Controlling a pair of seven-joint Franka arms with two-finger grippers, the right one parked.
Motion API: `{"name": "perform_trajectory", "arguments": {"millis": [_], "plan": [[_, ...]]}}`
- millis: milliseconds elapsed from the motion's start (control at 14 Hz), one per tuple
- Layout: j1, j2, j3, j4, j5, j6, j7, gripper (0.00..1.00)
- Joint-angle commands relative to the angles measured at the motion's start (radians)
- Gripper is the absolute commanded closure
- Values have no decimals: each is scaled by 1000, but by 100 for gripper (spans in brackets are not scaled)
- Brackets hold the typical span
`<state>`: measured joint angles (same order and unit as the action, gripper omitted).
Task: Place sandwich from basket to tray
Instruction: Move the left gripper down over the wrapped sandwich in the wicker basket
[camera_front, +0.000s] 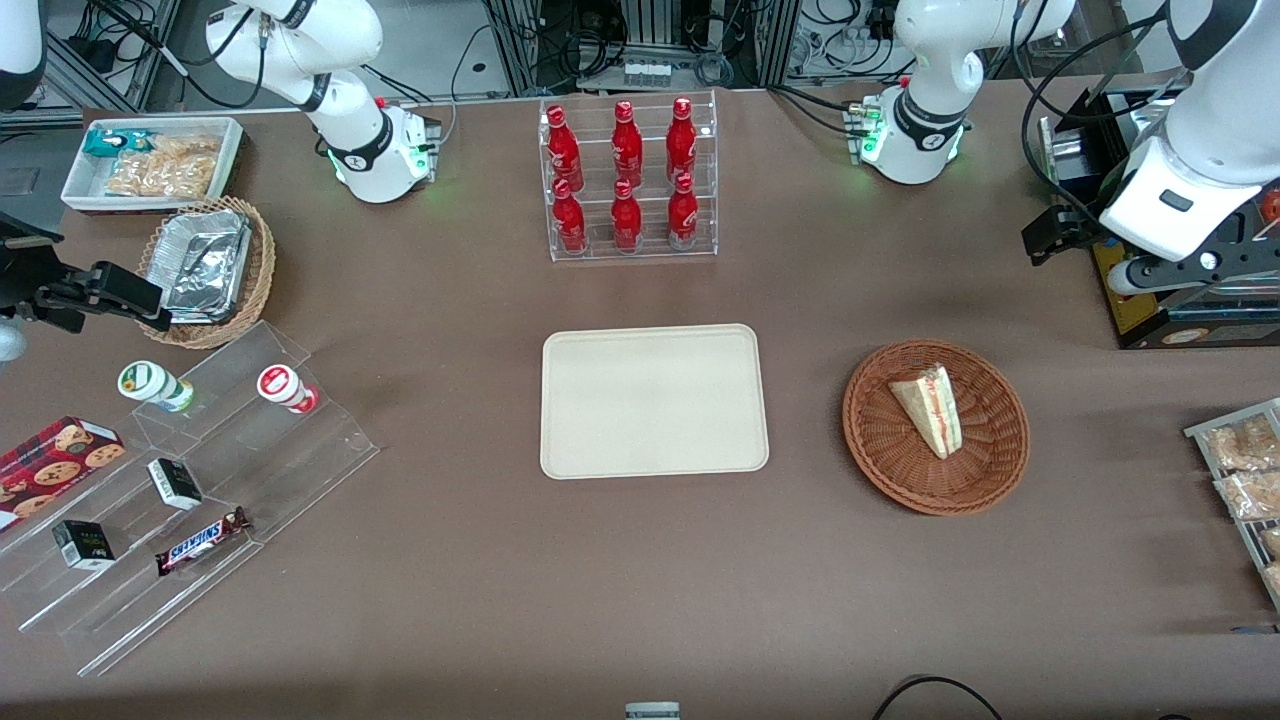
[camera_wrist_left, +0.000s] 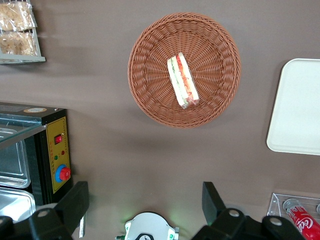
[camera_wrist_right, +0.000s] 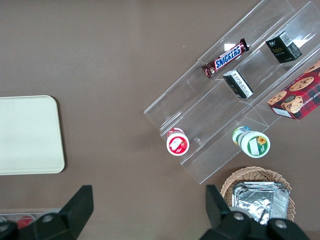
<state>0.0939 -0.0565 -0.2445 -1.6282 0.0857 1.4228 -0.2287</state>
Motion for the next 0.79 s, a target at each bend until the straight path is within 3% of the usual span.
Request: {"name": "perform_trajectory", "arguments": {"millis": [0,429,714], "plan": [[20,18,-19,19,-1,-2,5,0],[26,60,-15,-44,-9,60,3,0],[27,63,-12,-252,-7,233,-8,0]]}}
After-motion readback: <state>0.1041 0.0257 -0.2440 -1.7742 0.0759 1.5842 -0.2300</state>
